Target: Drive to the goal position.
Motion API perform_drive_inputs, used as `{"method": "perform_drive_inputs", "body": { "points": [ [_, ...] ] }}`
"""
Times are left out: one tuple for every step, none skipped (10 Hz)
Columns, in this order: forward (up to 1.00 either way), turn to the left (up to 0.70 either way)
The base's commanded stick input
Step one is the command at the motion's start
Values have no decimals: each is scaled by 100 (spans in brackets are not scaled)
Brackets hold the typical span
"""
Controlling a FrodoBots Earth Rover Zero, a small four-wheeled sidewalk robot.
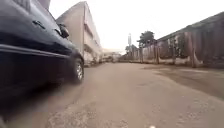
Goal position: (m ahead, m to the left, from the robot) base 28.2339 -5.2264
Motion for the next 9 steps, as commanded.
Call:
{"method": "perform_drive_inputs", "body": {
  "points": [
    [70,0],
    [70,0],
    [70,0],
    [70,0],
    [70,0],
    [70,0],
    [70,0],
    [70,0],
    [70,0]
  ]
}}
